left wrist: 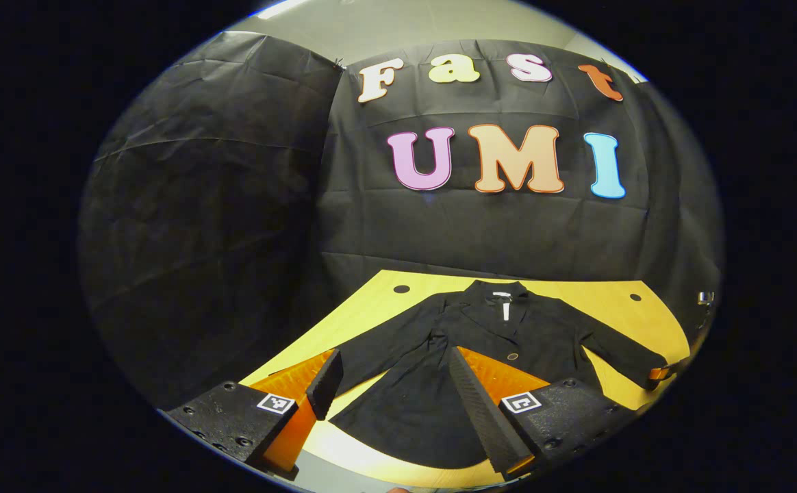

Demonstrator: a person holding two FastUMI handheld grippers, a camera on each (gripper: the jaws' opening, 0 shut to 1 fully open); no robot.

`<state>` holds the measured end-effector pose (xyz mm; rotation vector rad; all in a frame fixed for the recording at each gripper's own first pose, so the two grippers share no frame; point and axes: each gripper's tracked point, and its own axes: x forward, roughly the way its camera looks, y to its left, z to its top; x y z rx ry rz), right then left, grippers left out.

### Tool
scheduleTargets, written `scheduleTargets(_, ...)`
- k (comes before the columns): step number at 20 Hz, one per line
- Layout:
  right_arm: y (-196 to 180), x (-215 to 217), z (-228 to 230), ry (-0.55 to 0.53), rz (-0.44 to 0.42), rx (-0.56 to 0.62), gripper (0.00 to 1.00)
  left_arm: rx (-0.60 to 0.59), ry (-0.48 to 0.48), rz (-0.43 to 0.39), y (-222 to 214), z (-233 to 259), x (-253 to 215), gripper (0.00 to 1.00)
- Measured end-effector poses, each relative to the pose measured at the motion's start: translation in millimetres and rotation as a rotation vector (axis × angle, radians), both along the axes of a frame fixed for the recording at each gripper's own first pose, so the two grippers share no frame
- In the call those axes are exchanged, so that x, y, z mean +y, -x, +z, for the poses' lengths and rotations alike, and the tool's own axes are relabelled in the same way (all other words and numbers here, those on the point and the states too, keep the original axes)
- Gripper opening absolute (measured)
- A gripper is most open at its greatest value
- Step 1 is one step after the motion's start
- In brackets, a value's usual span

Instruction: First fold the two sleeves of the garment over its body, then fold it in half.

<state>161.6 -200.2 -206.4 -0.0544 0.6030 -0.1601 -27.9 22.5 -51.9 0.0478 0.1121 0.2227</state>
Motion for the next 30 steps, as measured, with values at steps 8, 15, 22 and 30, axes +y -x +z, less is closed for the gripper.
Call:
scheduleTargets(8,-5,18,0,0.053,0.074,0.001,0.11,0.000,0.029,0.031,12,-10,-4,0.93)
scheduleTargets(15,-4,18,-1,0.077,0.030,0.003,0.00,0.002,0.032,0.034,13,-13,-7,0.94)
scheduleTargets(22,-4,27,13,0.021,-0.027,0.020,0.02,0.036,0.015,-0.014,-3,-18,7,0.94)
scheduleTargets(30,-45,142,90,0.063,0.031,-0.113,0.02,0.082,0.016,-0.112,-39,-24,44,0.94)
